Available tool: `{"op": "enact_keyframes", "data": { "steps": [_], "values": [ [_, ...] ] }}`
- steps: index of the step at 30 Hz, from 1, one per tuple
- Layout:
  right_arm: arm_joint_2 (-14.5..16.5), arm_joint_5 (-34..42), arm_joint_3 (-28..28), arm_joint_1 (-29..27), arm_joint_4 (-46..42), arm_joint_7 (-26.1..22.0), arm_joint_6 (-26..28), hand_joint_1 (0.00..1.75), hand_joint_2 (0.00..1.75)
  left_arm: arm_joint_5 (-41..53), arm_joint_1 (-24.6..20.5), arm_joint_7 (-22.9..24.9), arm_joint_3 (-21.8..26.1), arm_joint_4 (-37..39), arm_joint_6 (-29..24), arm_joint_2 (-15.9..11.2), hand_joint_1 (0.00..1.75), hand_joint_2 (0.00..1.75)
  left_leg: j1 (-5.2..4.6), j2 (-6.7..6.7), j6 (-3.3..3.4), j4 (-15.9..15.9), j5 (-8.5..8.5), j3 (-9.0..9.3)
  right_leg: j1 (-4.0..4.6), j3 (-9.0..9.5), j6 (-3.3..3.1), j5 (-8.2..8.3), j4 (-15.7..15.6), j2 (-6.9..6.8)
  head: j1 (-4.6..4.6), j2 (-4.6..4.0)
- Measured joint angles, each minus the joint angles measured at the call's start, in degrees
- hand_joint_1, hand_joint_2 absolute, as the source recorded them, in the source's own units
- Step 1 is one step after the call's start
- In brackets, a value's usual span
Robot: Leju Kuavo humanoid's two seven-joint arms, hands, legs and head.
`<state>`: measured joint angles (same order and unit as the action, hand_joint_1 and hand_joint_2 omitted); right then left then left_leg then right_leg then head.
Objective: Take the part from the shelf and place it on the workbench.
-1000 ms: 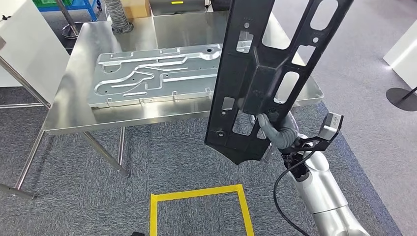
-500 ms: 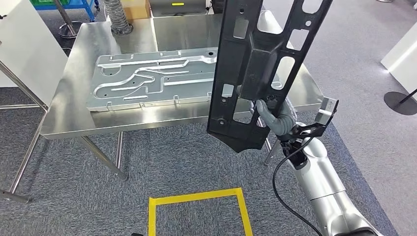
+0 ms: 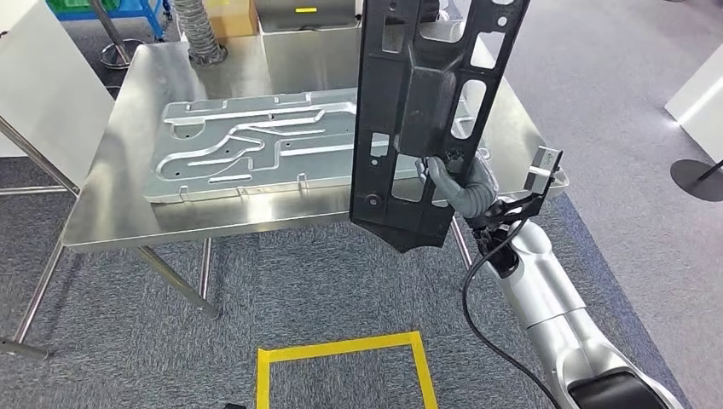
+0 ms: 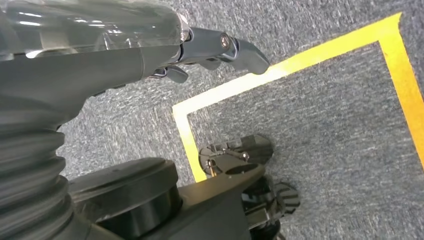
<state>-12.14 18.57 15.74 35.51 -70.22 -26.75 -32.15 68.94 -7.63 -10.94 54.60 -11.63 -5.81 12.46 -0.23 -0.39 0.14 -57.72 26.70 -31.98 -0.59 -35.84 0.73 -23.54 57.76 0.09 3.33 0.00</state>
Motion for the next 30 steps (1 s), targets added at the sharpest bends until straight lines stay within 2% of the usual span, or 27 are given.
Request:
{"op": "enact_keyframes", "data": {
  "steps": [2,5,6,7,8,9,10,11,12,16,18,20,21,22,23,25,26,27,29,30],
  "values": [
    [-0.2,0.0,0.2,0.4,0.2,0.0,0.3,1.75,1.75,0.0,-0.1,0.0,0.0,0.0,0.0,0.0,0.00,1.75,0.13,0.05,-0.53,-3.4,1.91,-1.40,-0.28,0.50,-0.68,-0.19,-0.3,-0.02,0.00,0.00],
    [-0.4,0.0,0.8,0.7,0.8,0.0,0.3,1.75,1.75,0.0,0.0,0.0,0.0,0.0,0.1,-0.1,0.00,1.75,0.47,0.07,-1.03,-14.8,6.24,-7.64,-0.21,1.05,-1.18,-0.70,-0.4,-0.05,-0.01,0.00],
    [-0.4,0.0,1.0,0.7,1.1,0.0,0.4,1.75,1.75,0.0,0.1,0.0,0.0,0.0,0.1,-0.1,0.00,1.75,0.50,0.07,-1.10,-16.9,6.33,-9.13,-0.19,1.26,-1.16,-0.89,-0.4,0.00,-0.01,0.00],
    [-0.4,0.0,1.2,0.7,1.3,0.0,0.4,1.75,1.75,-0.1,0.1,0.0,0.0,0.0,0.1,-0.1,0.00,1.75,0.52,0.08,-1.10,-16.7,5.18,-9.53,-0.18,1.55,-1.09,-1.11,-0.4,0.06,-0.01,0.00],
    [-0.4,0.0,1.4,0.7,1.5,0.1,0.4,1.75,1.75,-0.1,0.1,0.0,0.0,0.0,0.1,-0.1,0.00,1.75,0.53,0.08,-1.01,-14.2,3.01,-8.80,-0.18,1.97,-0.99,-1.39,-0.3,0.11,-0.01,0.00],
    [-0.4,0.0,1.5,0.7,1.7,0.1,0.4,1.75,1.75,-0.1,0.1,0.0,0.0,0.0,0.1,-0.1,0.00,1.75,0.53,0.08,-0.84,-10.0,0.27,-7.19,-0.18,2.44,-0.82,-1.73,-0.3,0.14,-0.01,0.00],
    [-0.4,0.0,1.6,0.8,1.8,0.1,0.4,1.75,1.75,-0.1,0.1,0.0,0.0,0.0,0.1,-0.1,0.00,1.75,0.45,0.06,-0.64,-6.0,-1.70,-5.48,-0.08,2.80,-0.60,-2.06,-0.3,0.16,-0.01,0.00],
    [-0.4,0.0,1.7,0.9,2.0,0.1,0.4,1.75,1.75,-0.1,0.1,0.0,0.0,0.0,0.1,-0.2,0.00,1.75,0.38,0.04,-0.40,-2.9,-2.88,-4.12,0.00,2.97,-0.36,-2.29,-0.2,0.19,-0.01,0.00],
    [-0.4,0.0,1.8,0.9,2.1,0.1,0.4,1.75,1.75,-0.1,0.1,0.0,0.0,0.0,0.2,-0.2,0.00,1.75,0.31,0.01,-0.16,-1.0,-3.24,-3.39,0.10,2.97,-0.10,-2.43,-0.2,0.22,-0.01,0.00],
    [-0.3,0.0,2.1,1.2,2.3,0.1,0.4,1.75,1.75,-0.1,0.1,0.0,0.0,0.0,0.2,-0.3,0.00,1.75,0.28,-0.02,1.10,0.0,-2.87,-2.84,-0.07,2.64,1.16,-3.13,0.6,0.19,-0.01,0.00],
    [0.0,0.0,2.1,1.4,2.4,0.1,0.4,1.75,1.75,-0.1,0.0,0.0,0.0,0.0,0.2,-0.3,0.00,1.75,0.44,0.04,1.66,0.4,-2.83,-2.41,-0.20,0.19,1.67,-5.55,5.5,0.09,-0.01,0.00],
    [0.2,0.0,2.2,1.5,2.6,0.1,0.4,1.75,1.75,-0.1,0.0,0.0,0.0,0.0,0.2,-0.3,0.00,1.75,0.36,0.06,1.98,0.3,-2.54,-2.23,-0.20,-4.45,2.00,-8.43,13.5,0.07,0.00,0.00],
    [0.3,0.0,2.2,1.4,2.8,0.1,0.4,1.75,1.75,-0.1,0.0,0.0,0.0,0.0,0.2,-0.3,0.00,1.75,0.30,0.04,2.06,0.3,-2.35,-2.10,-0.20,-6.27,2.05,-8.76,16.1,0.07,0.00,0.00],
    [0.3,0.0,2.3,1.4,2.9,0.1,0.4,1.75,1.75,-0.1,0.1,0.0,0.0,0.0,0.2,-0.3,0.00,1.75,0.25,0.01,2.07,0.2,-2.13,-1.91,-0.19,-7.11,2.01,-7.96,16.7,0.07,0.00,0.00],
    [0.3,0.0,2.4,1.4,3.0,0.0,0.4,1.75,1.75,-0.2,0.1,0.0,0.0,0.0,0.2,-0.3,0.00,1.75,0.20,-0.04,2.05,0.1,-1.85,-1.59,-0.17,-6.68,1.86,-6.01,14.8,0.07,0.00,0.00],
    [0.3,0.0,2.5,1.5,3.2,0.0,0.4,1.75,1.75,-0.2,0.1,0.0,0.0,0.0,0.2,-0.3,0.00,1.75,0.07,-0.11,1.87,0.1,-1.20,-0.77,0.01,-3.37,1.18,-1.16,6.9,0.03,-0.01,0.00],
    [0.4,0.0,2.6,1.7,3.2,0.0,0.5,1.75,1.75,-0.2,0.1,0.0,0.0,0.0,0.2,-0.3,0.00,1.75,-0.06,-0.12,1.69,0.0,-0.90,-0.50,0.20,-1.80,0.78,0.28,3.2,0.01,-0.01,0.00],
    [0.4,0.0,2.6,1.9,3.3,0.0,0.5,1.75,1.75,-0.3,0.1,0.0,0.0,0.0,0.2,-0.2,0.00,1.75,-0.13,-0.10,1.46,0.0,-0.67,-0.38,0.40,-0.84,0.42,0.87,1.0,-0.01,-0.01,0.00],
    [0.5,0.1,2.7,2.1,3.4,0.0,0.5,1.75,1.75,-0.3,0.1,0.0,0.0,0.0,0.2,-0.2,0.00,1.75,-0.17,-0.04,0.93,0.0,-0.37,-0.30,0.70,-0.41,-0.10,0.49,0.0,0.03,-0.01,0.00],
    [0.5,0.1,2.7,2.1,3.4,-0.1,0.5,1.75,1.75,-0.3,0.1,0.0,0.0,0.0,0.1,-0.3,0.00,1.75,-0.14,0.01,0.64,0.1,-0.16,-0.21,0.55,-0.20,-0.31,0.43,-0.2,0.03,0.00,0.00]
  ]
}}
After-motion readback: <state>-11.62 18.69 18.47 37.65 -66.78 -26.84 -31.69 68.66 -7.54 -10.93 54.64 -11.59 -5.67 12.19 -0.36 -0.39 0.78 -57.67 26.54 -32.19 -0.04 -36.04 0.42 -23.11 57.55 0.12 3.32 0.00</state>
